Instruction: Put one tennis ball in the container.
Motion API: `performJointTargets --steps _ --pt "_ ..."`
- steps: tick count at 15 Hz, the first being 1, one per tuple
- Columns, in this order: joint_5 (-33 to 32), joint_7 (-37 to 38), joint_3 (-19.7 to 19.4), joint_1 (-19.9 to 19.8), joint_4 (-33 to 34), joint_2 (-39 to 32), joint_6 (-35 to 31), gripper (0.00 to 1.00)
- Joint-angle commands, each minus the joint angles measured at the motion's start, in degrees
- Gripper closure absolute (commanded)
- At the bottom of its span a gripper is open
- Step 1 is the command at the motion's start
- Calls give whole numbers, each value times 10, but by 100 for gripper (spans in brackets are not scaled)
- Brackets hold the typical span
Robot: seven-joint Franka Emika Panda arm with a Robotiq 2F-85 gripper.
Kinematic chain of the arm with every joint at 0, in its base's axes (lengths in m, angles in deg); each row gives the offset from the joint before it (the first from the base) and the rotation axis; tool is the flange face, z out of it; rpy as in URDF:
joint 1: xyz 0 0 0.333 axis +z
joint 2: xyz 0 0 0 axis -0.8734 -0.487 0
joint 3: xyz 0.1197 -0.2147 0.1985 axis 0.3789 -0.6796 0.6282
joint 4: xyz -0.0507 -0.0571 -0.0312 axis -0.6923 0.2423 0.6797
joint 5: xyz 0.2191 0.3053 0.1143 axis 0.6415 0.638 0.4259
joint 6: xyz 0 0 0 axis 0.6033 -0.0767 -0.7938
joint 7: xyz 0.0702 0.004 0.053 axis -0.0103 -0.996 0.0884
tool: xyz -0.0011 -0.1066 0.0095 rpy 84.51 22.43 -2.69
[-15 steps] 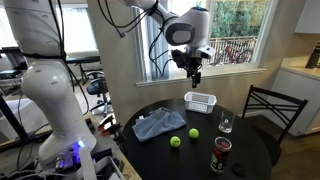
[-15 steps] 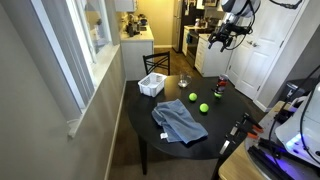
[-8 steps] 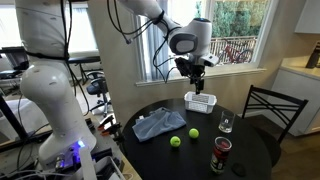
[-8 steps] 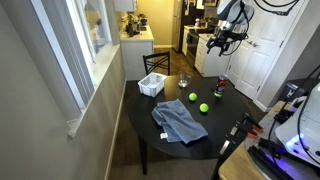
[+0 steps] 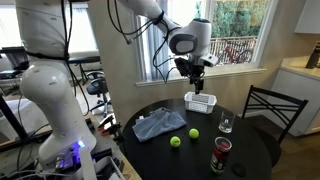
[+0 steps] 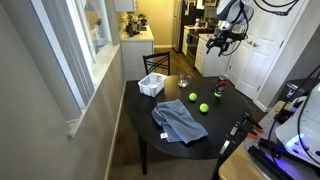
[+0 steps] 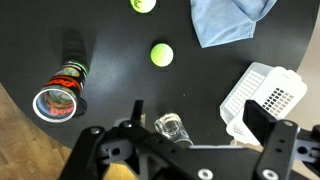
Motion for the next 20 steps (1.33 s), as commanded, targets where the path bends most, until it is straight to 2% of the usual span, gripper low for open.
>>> performJointTargets --steps 1,4,8,12,15,20 --pt "-5 4 11 -10 1 1 1 0" --pt "-5 4 11 -10 1 1 1 0" --pt "2 33 16 -9 39 -60 10 0" --pt "-2 90 22 -10 115 -168 15 0" --pt "-5 141 22 -14 203 -280 14 0" --pt "-11 186 22 -20 316 -398 33 0"
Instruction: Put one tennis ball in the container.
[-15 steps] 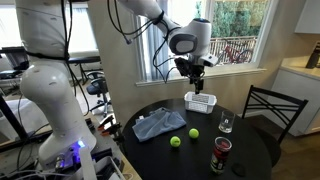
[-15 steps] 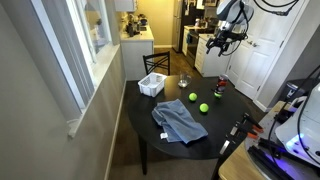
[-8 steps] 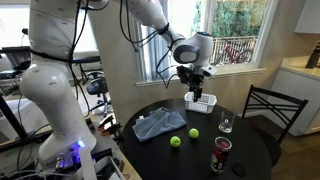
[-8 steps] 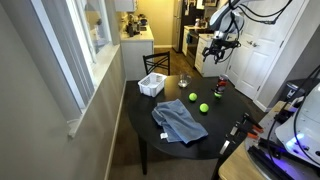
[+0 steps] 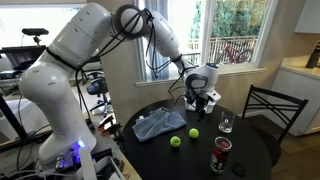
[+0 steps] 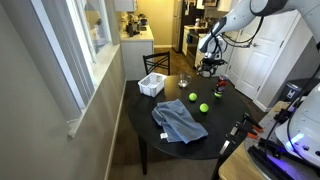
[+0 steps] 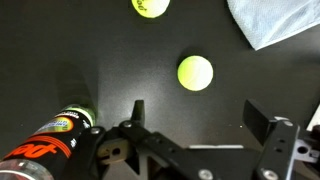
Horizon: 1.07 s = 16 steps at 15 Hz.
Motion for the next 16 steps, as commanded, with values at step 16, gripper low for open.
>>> performJointTargets --steps 16 --pt "-43 32 21 -14 276 -253 49 0"
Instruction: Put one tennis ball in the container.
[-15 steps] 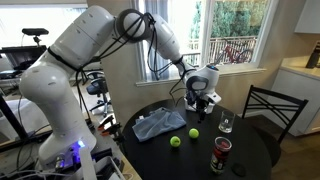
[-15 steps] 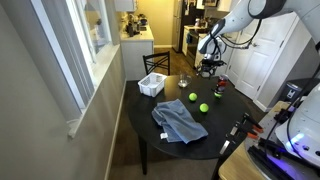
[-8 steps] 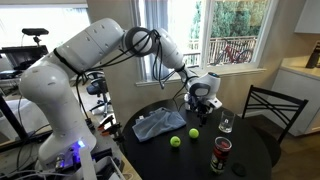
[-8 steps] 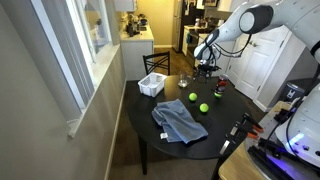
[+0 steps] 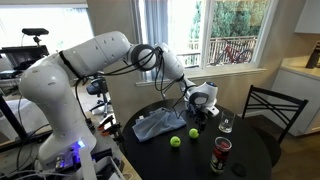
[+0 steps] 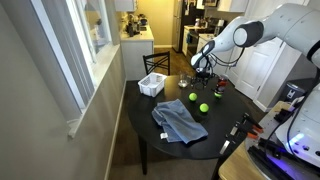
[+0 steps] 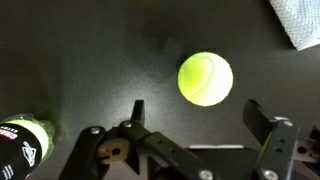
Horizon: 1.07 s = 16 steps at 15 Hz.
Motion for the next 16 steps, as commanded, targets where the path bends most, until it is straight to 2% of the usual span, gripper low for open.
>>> performJointTargets --steps 1,6,9,15,16 --pt "-21 7 12 -10 55 -38 20 0" --pt "-19 -4 33 -15 111 -72 21 0" --pt "-19 2 44 -15 148 -98 47 0" --pt "-32 12 35 -11 210 -148 86 0" --pt "-35 9 37 -11 184 -131 77 0"
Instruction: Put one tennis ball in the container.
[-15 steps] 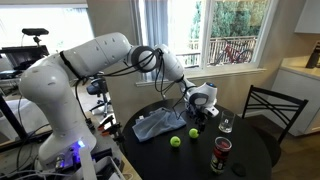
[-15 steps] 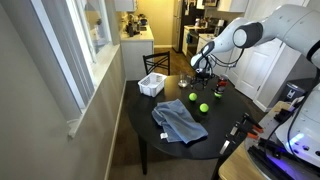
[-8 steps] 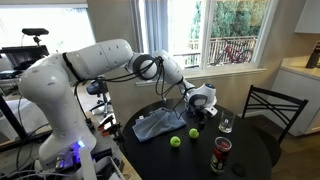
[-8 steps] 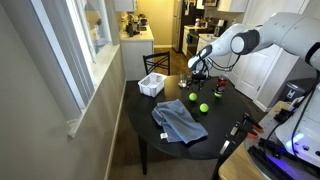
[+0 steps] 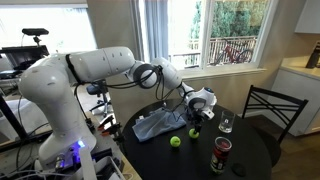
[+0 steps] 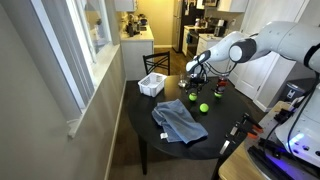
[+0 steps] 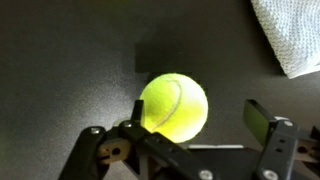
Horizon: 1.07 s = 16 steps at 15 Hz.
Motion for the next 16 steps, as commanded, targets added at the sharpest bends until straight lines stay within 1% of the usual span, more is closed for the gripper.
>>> performJointTargets --steps 1,2,3,4,7,11,12,13,15,16 --pt "-24 9 4 -8 11 -5 10 0" --pt "-26 9 4 -9 12 -5 11 0" --pt "-28 6 6 -10 15 -5 13 25" --pt "-32 0 6 -12 16 -5 16 26" --pt "-34 -2 10 -14 21 -5 18 47" --pt "-37 -8 14 -16 27 -5 23 72" --pt "-38 -9 14 -17 28 -5 25 77" --pt "-38 -9 15 -17 29 -5 28 79" --pt "-37 -11 17 -19 39 -5 41 88" --pt "-36 -13 20 -20 47 -5 50 95"
